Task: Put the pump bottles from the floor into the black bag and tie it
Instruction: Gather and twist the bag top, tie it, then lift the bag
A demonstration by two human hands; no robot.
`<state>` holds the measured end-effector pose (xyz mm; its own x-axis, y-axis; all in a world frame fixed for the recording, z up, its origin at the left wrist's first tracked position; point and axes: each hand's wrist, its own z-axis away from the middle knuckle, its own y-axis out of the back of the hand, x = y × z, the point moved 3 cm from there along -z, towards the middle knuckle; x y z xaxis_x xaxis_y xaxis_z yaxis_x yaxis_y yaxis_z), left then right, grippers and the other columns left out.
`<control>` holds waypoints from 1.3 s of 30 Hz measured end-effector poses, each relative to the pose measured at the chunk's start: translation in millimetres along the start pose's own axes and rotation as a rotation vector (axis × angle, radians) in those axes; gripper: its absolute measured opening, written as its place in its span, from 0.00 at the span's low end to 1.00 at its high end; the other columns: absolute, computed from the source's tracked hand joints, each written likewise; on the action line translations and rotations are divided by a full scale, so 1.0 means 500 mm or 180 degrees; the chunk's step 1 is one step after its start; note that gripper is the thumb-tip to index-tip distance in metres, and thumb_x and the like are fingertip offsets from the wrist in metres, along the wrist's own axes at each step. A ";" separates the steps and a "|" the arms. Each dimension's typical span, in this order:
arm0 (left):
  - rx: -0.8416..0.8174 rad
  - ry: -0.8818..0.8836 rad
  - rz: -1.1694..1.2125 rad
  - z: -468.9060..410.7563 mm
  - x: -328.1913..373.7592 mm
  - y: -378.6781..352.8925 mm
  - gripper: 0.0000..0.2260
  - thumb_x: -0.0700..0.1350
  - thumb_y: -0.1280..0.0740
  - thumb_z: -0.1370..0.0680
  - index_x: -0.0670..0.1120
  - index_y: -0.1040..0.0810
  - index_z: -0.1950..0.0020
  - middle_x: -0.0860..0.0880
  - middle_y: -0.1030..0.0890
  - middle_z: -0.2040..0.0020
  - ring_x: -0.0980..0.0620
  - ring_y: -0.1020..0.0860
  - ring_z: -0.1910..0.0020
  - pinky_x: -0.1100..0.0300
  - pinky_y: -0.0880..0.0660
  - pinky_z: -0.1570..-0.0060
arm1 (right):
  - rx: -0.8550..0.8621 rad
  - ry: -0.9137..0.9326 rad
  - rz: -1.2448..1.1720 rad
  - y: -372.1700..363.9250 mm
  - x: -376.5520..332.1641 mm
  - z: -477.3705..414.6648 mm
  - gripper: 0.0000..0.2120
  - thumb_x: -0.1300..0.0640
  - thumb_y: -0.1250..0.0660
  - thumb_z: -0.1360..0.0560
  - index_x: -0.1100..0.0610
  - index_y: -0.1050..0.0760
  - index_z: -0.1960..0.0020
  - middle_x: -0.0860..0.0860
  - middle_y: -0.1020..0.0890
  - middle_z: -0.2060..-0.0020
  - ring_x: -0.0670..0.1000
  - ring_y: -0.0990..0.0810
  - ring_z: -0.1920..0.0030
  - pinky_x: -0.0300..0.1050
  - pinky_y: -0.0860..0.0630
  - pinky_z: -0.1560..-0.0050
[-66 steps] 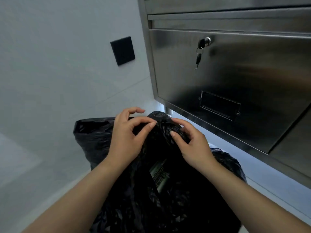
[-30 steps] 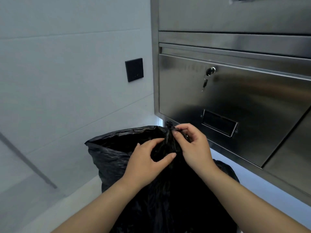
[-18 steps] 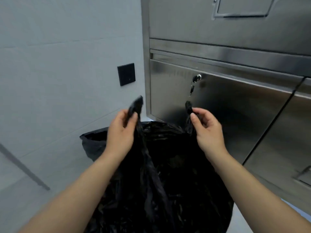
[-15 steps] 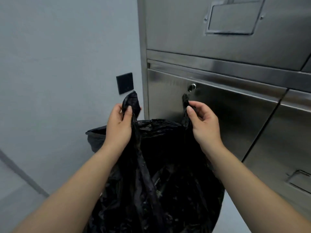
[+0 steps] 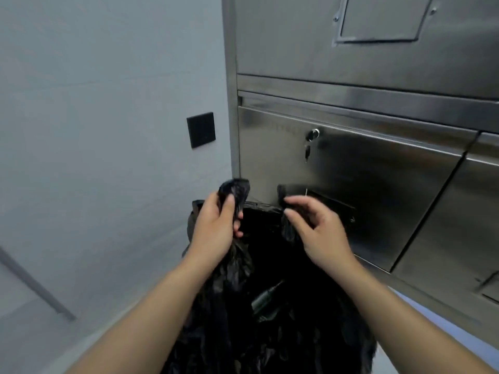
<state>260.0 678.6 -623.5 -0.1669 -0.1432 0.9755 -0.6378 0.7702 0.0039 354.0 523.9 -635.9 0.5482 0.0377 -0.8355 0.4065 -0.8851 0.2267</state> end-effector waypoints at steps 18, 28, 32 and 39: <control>-0.0217 -0.0415 -0.0236 0.058 -0.083 -0.007 0.19 0.61 0.50 0.22 0.58 0.26 0.40 0.52 0.18 0.60 0.56 0.23 0.65 0.64 0.25 0.61 | -0.0428 -0.0317 0.0167 -0.042 0.065 0.047 0.23 0.52 0.31 0.27 0.37 0.31 0.35 0.36 0.22 0.58 0.42 0.23 0.52 0.41 0.28 0.42; -0.0367 -0.0027 0.0250 0.051 -0.077 -0.006 0.14 0.37 0.34 0.24 0.53 0.23 0.42 0.52 0.20 0.69 0.59 0.28 0.76 0.66 0.30 0.74 | -0.0499 -0.0404 -0.0096 -0.052 0.062 0.040 0.17 0.57 0.31 0.26 0.49 0.27 0.39 0.48 0.18 0.52 0.45 0.19 0.49 0.43 0.25 0.44; -0.0700 0.0129 0.0371 0.050 -0.084 0.000 0.23 0.37 0.33 0.25 0.56 0.31 0.34 0.51 0.20 0.70 0.58 0.28 0.76 0.66 0.30 0.73 | -0.0579 -0.0434 -0.0093 -0.054 0.073 0.041 0.14 0.59 0.31 0.27 0.48 0.26 0.43 0.44 0.17 0.51 0.42 0.19 0.48 0.40 0.25 0.45; -0.0800 0.0135 -0.0127 0.041 -0.088 0.010 0.23 0.37 0.31 0.26 0.55 0.29 0.36 0.51 0.17 0.60 0.56 0.25 0.73 0.65 0.27 0.71 | -0.0826 -0.0171 0.0109 -0.069 0.051 0.045 0.14 0.55 0.32 0.28 0.41 0.26 0.44 0.41 0.18 0.49 0.42 0.21 0.45 0.41 0.25 0.42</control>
<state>248.7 676.0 -670.8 -0.1103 -0.1546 0.9818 -0.4356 0.8954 0.0921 337.6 544.9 -676.1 0.5281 -0.0210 -0.8489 0.5661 -0.7365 0.3704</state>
